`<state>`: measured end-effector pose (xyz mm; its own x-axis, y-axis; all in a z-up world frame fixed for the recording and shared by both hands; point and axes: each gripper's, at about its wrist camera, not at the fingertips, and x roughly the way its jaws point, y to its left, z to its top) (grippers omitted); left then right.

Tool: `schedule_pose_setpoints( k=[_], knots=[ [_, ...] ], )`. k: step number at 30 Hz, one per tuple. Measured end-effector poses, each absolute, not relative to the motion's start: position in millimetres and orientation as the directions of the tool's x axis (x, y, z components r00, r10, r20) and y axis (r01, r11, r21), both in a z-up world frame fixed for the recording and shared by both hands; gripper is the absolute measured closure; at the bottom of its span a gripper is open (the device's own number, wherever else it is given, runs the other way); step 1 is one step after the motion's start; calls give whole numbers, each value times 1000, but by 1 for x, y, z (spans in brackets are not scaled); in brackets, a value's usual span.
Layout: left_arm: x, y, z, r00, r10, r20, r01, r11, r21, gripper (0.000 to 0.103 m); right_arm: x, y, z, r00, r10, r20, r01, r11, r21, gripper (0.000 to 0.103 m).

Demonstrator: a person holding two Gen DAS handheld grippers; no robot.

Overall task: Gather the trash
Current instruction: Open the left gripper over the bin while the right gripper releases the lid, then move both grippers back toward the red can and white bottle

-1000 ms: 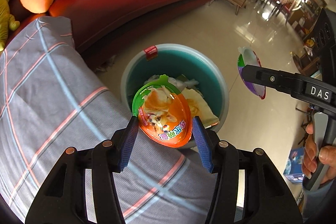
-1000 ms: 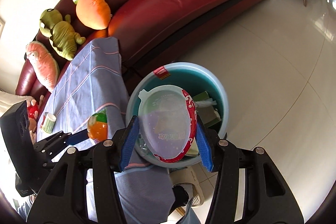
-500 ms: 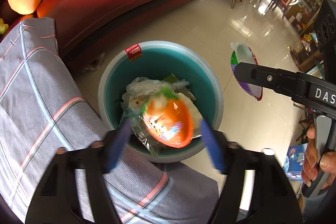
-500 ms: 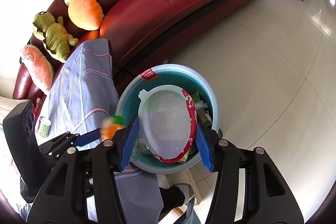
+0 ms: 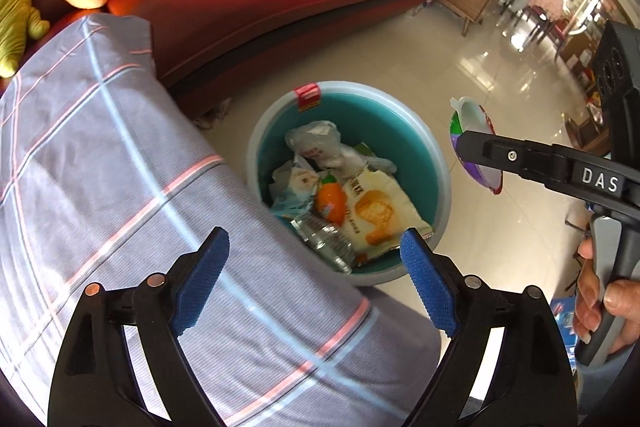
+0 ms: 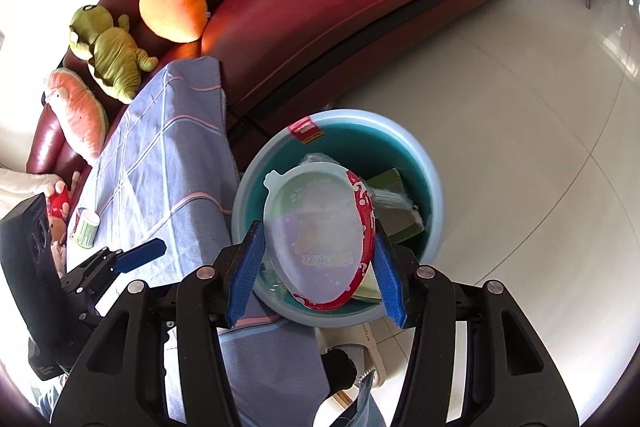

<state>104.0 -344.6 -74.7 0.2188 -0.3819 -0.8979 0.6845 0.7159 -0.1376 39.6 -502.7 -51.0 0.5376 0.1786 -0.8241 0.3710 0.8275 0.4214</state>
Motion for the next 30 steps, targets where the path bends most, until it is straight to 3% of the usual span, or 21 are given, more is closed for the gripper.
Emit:
schedule_pose_setpoints(
  k=[6,7,9,15,18,30],
  knots=[
    [109,-323,-69,239,-387,-891,659,738,-144,14,52,-484,-50,517,187,-835,343,849,403,52],
    [109,-321,-68,240,-388,-890,655,742,-146,14,54,-480,-50,511,189,-839,339,852,398,49],
    [111,-314,-67,241,-390,-889,644,749,-154,13,56,-476,-50,507,181,-842,342,855,390,32],
    [115,-293,-65,244,-397,-885,622,764,-172,13,59,-465,-46,486,153,-861,356,864,355,28],
    [117,-285,-65,245,-401,-883,615,768,-178,13,60,-460,-45,469,148,-871,361,867,342,21],
    [125,-225,-54,288,-418,-861,553,807,-207,6,76,-408,-29,441,125,-889,317,905,285,21]
  ],
)
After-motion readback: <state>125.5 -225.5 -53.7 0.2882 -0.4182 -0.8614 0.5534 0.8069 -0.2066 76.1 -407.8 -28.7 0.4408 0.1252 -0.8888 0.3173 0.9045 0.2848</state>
